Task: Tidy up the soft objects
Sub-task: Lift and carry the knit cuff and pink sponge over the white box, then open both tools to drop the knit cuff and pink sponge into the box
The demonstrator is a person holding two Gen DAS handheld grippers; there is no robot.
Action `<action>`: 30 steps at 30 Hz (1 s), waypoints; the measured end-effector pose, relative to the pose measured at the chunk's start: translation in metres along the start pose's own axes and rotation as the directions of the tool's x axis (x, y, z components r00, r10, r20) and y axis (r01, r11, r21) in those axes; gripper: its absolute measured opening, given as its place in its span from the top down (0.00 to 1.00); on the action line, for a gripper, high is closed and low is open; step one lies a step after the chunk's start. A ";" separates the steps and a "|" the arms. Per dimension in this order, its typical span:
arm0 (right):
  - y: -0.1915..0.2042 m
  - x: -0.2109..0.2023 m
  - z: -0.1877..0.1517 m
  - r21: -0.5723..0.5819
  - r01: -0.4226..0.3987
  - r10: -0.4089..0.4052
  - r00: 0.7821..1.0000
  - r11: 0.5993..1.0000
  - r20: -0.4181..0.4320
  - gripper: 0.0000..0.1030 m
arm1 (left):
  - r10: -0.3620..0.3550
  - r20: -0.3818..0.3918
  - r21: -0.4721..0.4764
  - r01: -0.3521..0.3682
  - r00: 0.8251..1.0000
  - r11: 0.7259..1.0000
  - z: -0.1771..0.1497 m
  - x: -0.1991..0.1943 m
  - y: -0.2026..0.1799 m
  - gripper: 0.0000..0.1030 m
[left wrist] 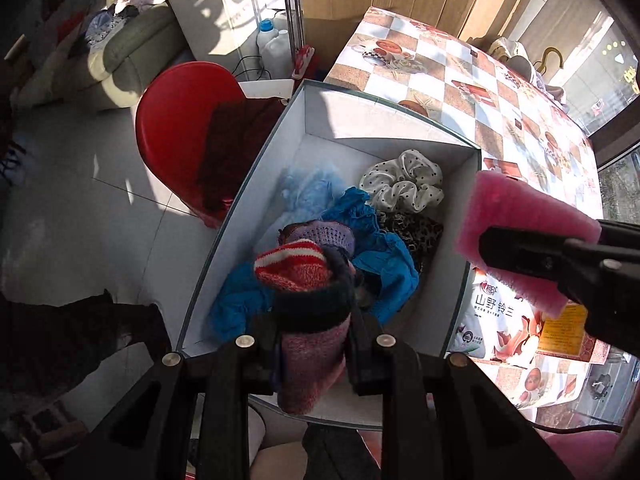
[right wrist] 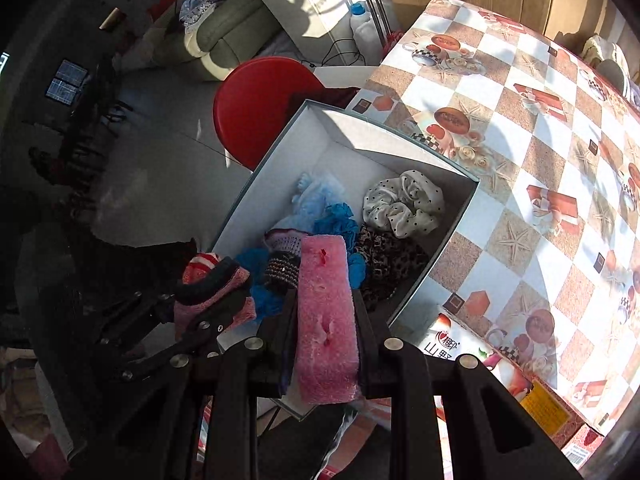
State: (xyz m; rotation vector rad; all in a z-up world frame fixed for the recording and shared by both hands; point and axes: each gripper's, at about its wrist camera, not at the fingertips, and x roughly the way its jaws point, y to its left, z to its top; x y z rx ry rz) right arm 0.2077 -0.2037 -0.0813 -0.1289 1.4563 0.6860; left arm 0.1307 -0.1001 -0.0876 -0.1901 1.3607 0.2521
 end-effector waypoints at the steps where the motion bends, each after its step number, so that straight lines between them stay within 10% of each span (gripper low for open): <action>1: 0.000 0.002 0.000 0.000 0.002 -0.002 1.000 1.000 -0.007 0.74 | 0.000 -0.004 0.002 0.000 1.000 1.000 -0.001 0.002 0.000 0.74; 26: 0.023 0.017 0.012 -0.087 0.037 -0.040 0.999 0.996 -0.027 0.74 | -0.008 -0.017 -0.019 0.008 1.000 1.000 -0.006 0.006 0.008 0.74; 30: 0.024 0.017 0.014 -0.094 0.041 -0.043 0.999 0.995 -0.020 0.74 | -0.011 0.016 -0.008 0.011 1.000 1.000 -0.007 0.001 0.005 0.49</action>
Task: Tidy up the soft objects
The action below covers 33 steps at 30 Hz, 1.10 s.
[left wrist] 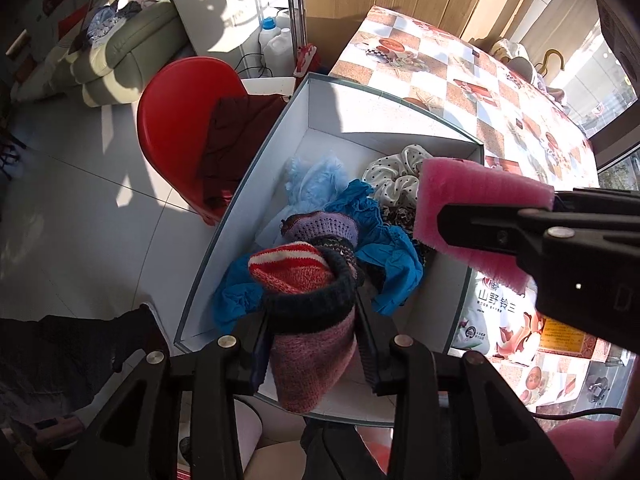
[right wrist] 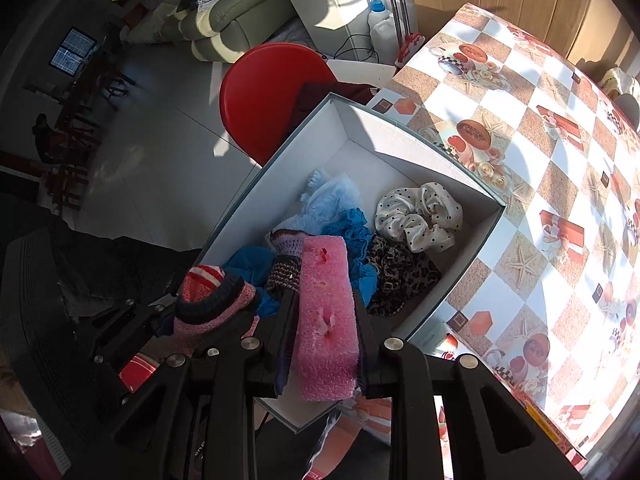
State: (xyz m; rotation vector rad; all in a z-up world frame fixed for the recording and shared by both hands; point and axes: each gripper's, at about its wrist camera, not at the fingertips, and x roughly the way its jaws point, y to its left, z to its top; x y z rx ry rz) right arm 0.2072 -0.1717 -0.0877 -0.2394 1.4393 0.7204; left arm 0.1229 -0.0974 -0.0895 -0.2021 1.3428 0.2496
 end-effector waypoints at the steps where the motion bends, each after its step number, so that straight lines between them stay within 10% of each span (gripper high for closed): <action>1: 0.000 0.000 0.001 -0.001 -0.001 0.001 1.000 1.000 0.001 0.74 | 0.001 0.012 0.003 -0.001 1.000 1.000 0.000 -0.002 -0.001 0.31; 3: 0.000 -0.001 0.001 -0.004 0.002 -0.002 1.000 1.000 0.004 0.73 | -0.002 0.043 0.003 0.002 0.999 1.000 -0.001 -0.007 -0.001 0.15; 5: -0.001 -0.002 0.001 -0.002 0.006 -0.006 1.000 1.000 0.005 0.26 | 0.013 0.052 0.007 -0.013 0.999 1.000 0.000 -0.010 -0.002 0.14; 7: -0.003 -0.005 0.000 0.008 0.021 -0.021 1.000 1.000 0.016 0.01 | 0.021 0.067 -0.006 -0.020 0.998 1.000 -0.001 -0.013 0.001 0.05; 33: -0.008 -0.034 -0.030 0.015 0.131 -0.132 0.984 0.991 0.116 0.01 | 0.062 0.125 -0.019 -0.060 0.990 0.998 -0.006 -0.041 -0.001 0.00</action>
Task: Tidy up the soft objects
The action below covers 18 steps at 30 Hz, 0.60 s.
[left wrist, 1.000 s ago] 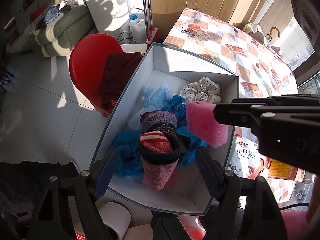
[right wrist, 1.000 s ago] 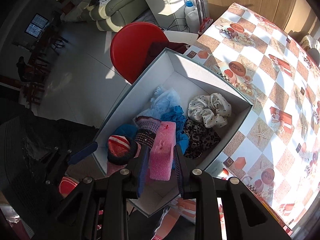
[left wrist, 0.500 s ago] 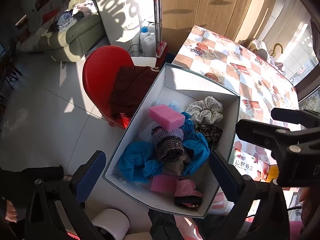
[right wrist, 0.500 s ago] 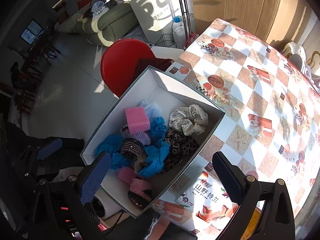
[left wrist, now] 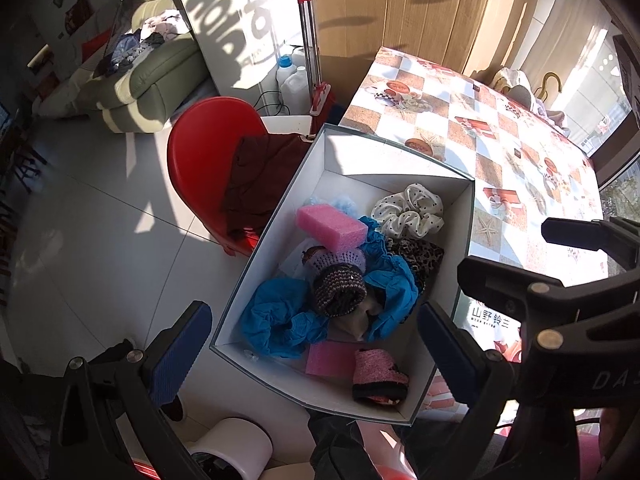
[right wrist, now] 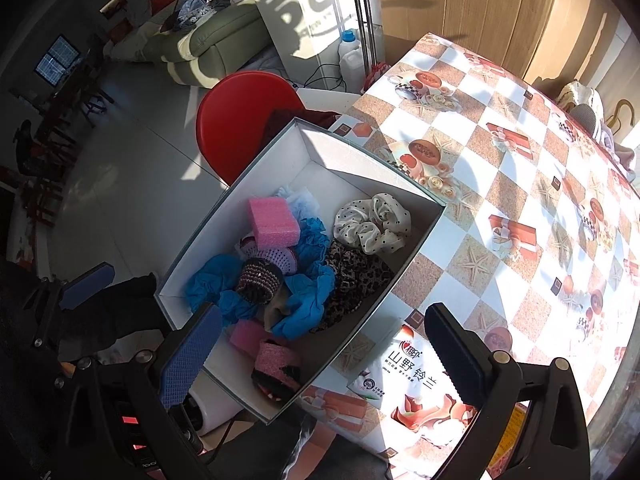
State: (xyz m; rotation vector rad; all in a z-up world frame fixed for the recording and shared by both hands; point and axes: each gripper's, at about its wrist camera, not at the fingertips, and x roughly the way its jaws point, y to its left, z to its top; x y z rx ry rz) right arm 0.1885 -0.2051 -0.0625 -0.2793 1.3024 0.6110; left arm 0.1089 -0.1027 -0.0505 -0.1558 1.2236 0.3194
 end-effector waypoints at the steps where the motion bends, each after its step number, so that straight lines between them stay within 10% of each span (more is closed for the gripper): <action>1: 0.000 -0.001 -0.001 0.001 0.003 -0.003 1.000 1.000 0.002 0.01 | -0.004 -0.004 -0.004 0.004 1.000 1.000 -0.001 0.000 0.001 0.00; 18: -0.006 -0.009 -0.015 0.057 0.035 -0.036 0.999 0.998 0.017 0.01 | -0.018 -0.017 0.018 0.018 1.000 1.000 -0.007 0.000 -0.003 0.00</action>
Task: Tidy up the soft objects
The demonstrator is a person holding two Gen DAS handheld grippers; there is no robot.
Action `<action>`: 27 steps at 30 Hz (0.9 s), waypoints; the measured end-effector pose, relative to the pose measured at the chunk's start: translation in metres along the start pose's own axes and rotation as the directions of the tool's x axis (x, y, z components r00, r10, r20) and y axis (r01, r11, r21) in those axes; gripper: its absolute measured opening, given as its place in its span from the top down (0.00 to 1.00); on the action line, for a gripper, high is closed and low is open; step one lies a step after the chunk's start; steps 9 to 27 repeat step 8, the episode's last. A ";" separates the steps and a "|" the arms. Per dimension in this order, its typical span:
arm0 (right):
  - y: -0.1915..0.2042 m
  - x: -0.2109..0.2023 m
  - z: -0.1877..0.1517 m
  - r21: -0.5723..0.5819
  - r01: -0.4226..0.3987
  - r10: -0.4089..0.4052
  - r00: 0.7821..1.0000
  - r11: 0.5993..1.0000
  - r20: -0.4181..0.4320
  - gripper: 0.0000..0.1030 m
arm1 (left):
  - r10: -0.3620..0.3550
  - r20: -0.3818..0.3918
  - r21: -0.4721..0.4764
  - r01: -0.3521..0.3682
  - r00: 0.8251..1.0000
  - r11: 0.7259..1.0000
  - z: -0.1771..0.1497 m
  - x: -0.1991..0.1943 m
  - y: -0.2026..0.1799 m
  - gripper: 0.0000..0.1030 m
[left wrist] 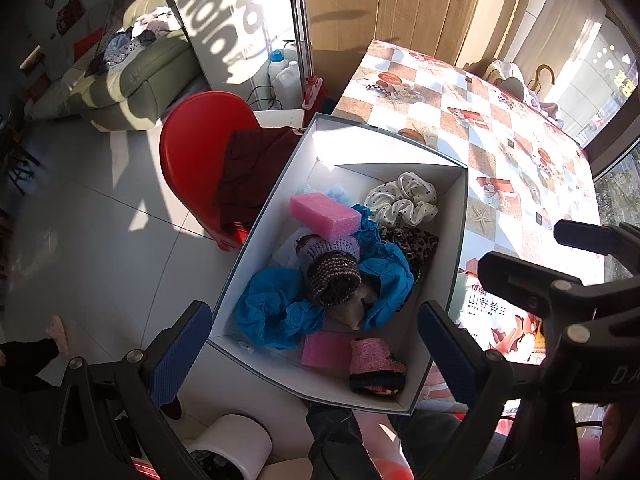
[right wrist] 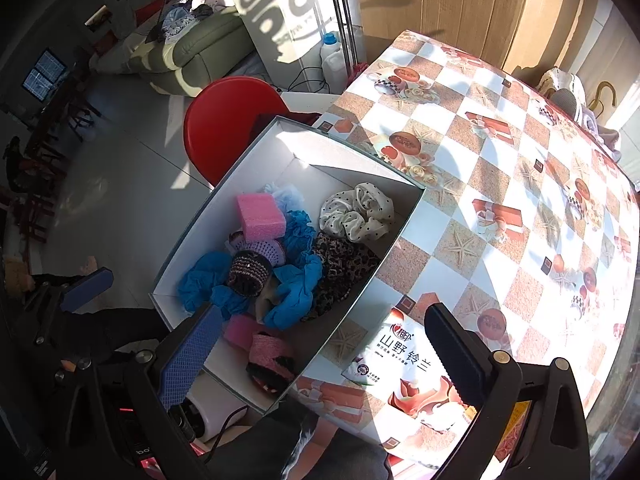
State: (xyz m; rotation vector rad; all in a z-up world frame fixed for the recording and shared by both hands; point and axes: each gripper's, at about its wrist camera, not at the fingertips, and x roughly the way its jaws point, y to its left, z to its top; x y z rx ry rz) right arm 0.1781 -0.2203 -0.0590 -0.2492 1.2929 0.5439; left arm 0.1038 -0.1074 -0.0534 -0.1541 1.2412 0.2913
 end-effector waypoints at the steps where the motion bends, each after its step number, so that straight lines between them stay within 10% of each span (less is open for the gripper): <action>1: 0.000 -0.001 -0.001 0.001 0.003 -0.003 1.000 1.000 0.002 0.01 | 0.000 -0.001 -0.001 0.000 1.000 1.000 0.000 0.000 0.001 0.00; 27: 0.000 -0.007 -0.005 0.019 0.020 -0.020 1.000 1.000 0.019 0.01 | -0.054 0.032 -0.021 0.054 0.998 0.998 -0.002 -0.006 0.010 0.00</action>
